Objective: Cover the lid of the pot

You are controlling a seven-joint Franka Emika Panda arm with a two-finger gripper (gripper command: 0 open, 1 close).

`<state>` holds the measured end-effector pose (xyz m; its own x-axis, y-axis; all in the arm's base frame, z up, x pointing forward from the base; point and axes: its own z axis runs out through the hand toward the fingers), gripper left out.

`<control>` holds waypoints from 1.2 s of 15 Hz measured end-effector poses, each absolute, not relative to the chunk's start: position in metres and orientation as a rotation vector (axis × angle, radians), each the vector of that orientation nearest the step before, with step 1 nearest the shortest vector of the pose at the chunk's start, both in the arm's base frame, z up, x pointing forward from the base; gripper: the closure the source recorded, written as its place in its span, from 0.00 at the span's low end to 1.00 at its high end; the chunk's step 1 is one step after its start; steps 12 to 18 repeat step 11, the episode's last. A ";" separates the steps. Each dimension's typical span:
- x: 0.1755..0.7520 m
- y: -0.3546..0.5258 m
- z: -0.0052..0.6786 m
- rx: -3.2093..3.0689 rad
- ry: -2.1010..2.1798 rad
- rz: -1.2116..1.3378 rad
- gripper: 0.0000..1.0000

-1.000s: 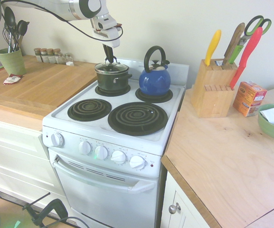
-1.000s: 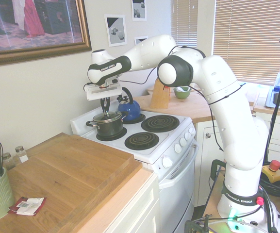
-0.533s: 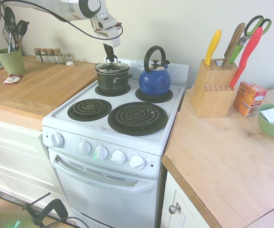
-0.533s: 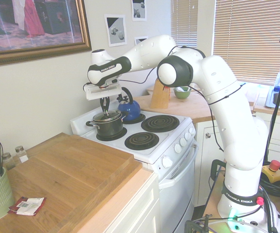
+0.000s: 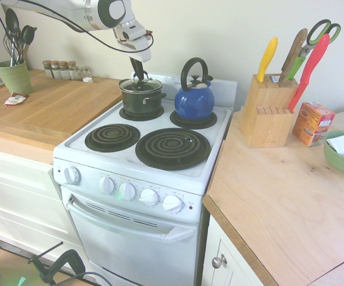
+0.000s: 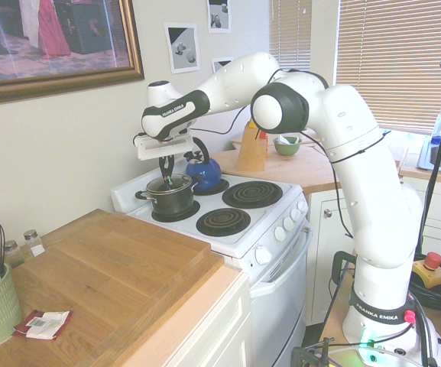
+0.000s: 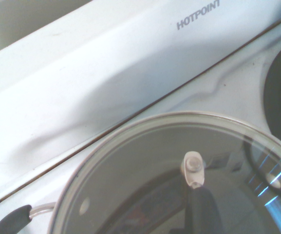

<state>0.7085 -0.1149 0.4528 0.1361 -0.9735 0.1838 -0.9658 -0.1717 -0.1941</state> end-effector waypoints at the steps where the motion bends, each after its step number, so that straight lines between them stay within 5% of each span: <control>1: 0.707 -0.114 0.453 -2.351 1.999 -0.417 0.00; 18: 0.683 -0.089 0.524 -2.430 1.981 -0.500 0.00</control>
